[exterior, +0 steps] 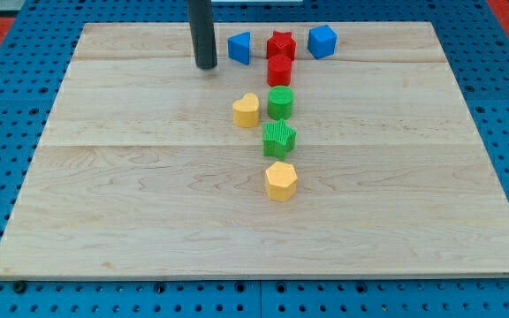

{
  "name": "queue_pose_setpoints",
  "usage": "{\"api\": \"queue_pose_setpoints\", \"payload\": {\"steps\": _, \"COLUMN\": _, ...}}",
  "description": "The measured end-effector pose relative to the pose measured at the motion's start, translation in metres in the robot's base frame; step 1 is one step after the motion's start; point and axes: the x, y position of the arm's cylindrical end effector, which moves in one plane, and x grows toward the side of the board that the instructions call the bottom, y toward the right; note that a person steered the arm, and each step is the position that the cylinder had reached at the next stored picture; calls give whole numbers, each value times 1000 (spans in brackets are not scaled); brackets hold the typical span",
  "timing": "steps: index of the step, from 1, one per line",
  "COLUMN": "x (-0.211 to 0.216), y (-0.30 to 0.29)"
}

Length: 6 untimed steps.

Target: Push the red blocks towards the center of the board

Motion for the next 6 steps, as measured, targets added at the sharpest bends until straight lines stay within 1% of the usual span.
{"api": "queue_pose_setpoints", "payload": {"steps": 1, "x": -34, "y": -10}}
{"api": "queue_pose_setpoints", "payload": {"steps": 2, "x": -65, "y": 47}}
{"api": "queue_pose_setpoints", "payload": {"steps": 3, "x": -57, "y": 94}}
{"api": "queue_pose_setpoints", "payload": {"steps": 4, "x": 12, "y": 134}}
{"api": "queue_pose_setpoints", "payload": {"steps": 5, "x": 77, "y": 86}}
{"api": "queue_pose_setpoints", "payload": {"steps": 6, "x": 79, "y": 85}}
